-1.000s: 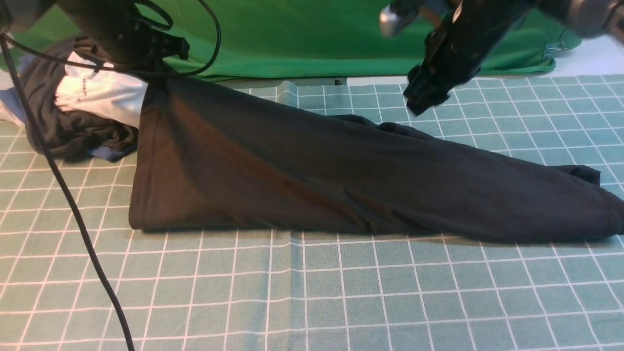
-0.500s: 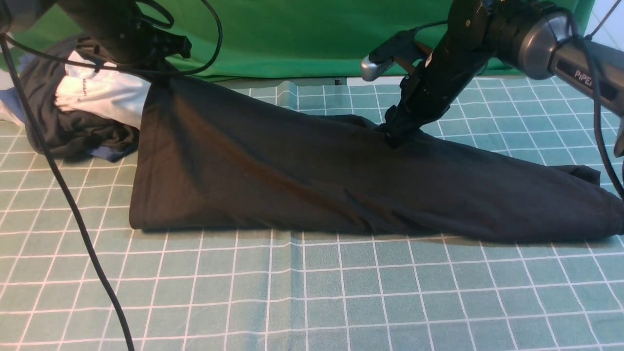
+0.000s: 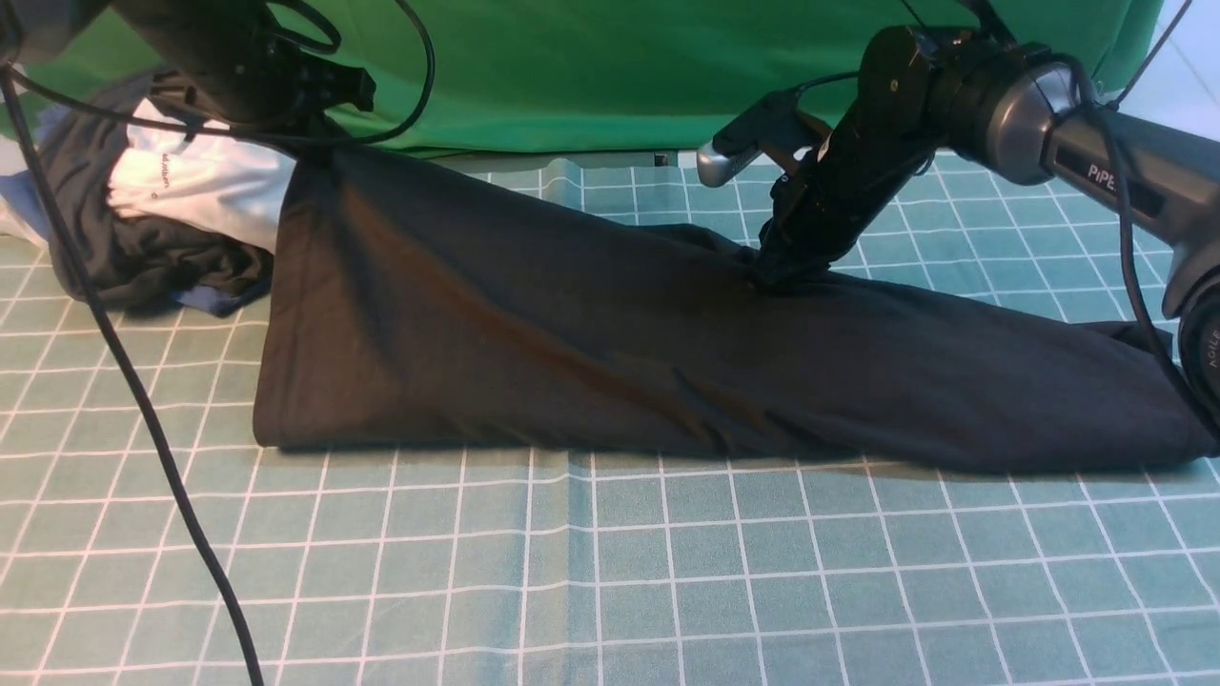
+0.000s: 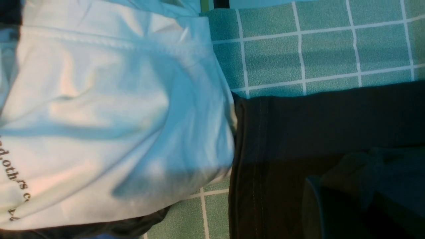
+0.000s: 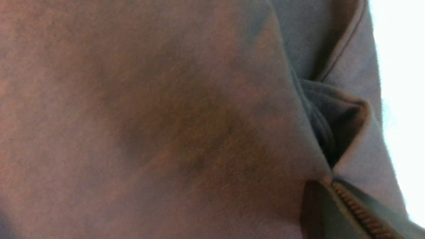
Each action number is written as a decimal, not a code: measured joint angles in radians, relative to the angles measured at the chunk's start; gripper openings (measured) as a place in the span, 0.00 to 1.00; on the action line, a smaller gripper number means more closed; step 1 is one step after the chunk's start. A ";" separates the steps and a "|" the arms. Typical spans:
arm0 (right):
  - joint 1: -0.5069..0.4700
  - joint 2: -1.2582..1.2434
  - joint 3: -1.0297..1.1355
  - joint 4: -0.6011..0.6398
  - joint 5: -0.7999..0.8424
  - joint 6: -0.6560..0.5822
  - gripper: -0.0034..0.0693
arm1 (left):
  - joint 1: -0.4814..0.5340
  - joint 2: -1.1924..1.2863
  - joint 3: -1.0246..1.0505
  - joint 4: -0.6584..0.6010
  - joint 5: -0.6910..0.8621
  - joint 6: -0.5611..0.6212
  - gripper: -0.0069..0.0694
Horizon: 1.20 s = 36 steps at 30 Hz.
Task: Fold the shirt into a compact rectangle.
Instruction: 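Pull the folded dark garment lengthwise by its ends to straighten it flat on the table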
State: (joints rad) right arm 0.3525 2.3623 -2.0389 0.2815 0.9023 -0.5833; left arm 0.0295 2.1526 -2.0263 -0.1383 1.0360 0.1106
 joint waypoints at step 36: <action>0.000 -0.087 -0.123 -0.282 0.018 0.196 0.34 | 0.000 0.091 -0.065 0.147 -0.124 -0.157 0.74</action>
State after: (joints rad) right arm 0.3525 2.2756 -2.1624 0.0000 0.9199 -0.3869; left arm 0.0295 2.2437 -2.0913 0.0090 0.9125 -0.0465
